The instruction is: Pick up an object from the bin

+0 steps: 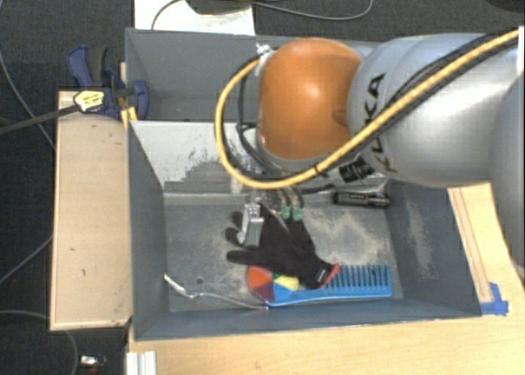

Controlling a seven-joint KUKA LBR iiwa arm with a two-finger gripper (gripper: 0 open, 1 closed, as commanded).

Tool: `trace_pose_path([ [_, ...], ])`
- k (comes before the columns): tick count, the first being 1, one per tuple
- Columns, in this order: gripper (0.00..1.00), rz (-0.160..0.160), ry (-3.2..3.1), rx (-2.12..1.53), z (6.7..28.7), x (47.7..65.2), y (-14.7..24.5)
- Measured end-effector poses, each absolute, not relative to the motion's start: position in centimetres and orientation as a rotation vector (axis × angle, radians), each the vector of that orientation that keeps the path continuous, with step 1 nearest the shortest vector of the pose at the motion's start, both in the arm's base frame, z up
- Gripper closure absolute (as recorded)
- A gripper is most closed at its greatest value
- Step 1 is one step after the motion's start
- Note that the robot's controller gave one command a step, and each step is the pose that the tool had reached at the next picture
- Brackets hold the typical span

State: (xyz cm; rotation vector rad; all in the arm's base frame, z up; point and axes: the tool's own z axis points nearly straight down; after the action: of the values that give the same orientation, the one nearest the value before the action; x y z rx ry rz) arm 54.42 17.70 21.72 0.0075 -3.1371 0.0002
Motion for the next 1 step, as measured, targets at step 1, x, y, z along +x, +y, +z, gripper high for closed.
trace_pose_path([
  [1, 0.0, -0.002, -3.144, -0.001, 22.19, 54.56, 17.57],
])
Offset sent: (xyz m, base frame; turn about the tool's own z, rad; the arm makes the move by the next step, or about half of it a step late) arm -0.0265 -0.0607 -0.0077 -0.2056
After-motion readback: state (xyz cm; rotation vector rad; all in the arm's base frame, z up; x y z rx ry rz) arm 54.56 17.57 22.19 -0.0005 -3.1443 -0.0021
